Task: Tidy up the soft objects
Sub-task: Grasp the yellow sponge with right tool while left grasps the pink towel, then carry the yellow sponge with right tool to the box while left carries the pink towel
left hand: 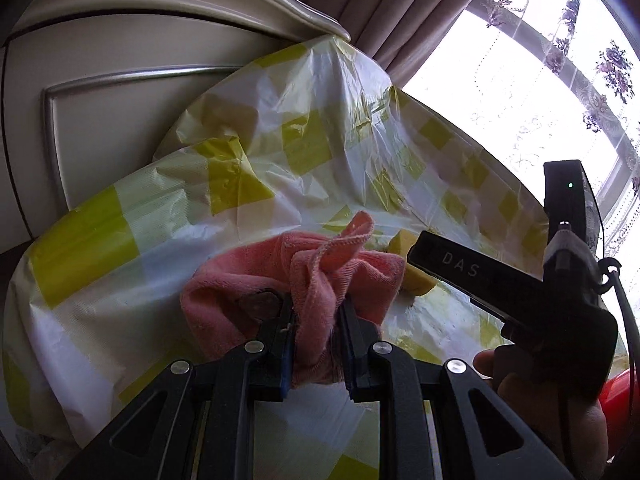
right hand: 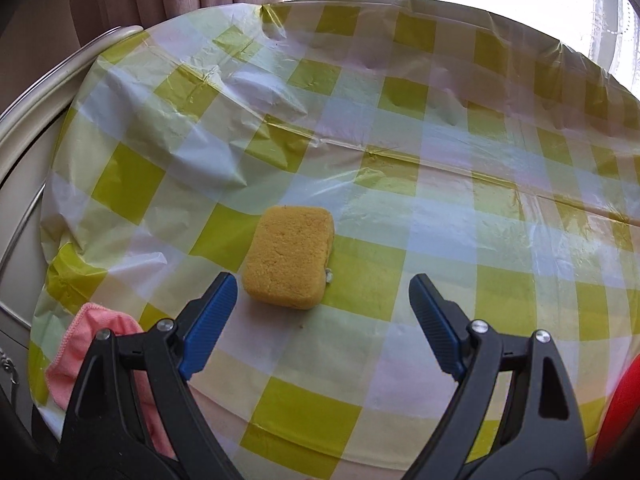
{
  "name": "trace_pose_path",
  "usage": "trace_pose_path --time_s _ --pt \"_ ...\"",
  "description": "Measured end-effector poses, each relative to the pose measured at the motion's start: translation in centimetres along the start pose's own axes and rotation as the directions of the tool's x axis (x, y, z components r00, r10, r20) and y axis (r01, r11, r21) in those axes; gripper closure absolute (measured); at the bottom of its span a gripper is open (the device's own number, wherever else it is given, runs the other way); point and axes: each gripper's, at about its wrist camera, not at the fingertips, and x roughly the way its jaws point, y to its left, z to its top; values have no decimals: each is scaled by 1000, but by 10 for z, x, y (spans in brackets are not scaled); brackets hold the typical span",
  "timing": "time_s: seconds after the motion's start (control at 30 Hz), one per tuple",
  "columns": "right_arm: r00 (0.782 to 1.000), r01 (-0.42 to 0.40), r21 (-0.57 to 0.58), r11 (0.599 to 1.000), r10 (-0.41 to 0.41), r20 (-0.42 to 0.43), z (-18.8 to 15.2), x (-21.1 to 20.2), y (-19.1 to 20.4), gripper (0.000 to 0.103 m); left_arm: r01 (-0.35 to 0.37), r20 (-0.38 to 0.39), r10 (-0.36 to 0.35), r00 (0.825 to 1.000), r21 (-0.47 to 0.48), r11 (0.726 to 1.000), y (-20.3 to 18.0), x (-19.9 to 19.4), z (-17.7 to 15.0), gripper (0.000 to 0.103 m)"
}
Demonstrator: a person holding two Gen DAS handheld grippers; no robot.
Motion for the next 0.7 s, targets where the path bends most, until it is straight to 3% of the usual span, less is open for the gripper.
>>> trace_pose_path --time_s 0.5,0.57,0.6,0.63,0.7 --pt "1000 21 -63 998 -21 -9 10 37 21 15 -3 -32 2 999 -19 1000 2 11 -1 83" --pt "999 33 -68 997 -34 -19 9 42 21 29 -4 -33 3 999 -16 1000 2 12 -1 83" --pt "999 37 -73 997 -39 -28 8 44 20 43 -3 -33 3 999 -16 1000 2 12 -1 83" --pt "998 37 -79 996 -40 -38 7 45 19 50 -3 -34 2 999 -15 1000 2 13 -1 83" --pt "999 35 -86 996 -38 -35 3 42 16 51 -2 -35 2 999 -13 1000 2 13 -1 83"
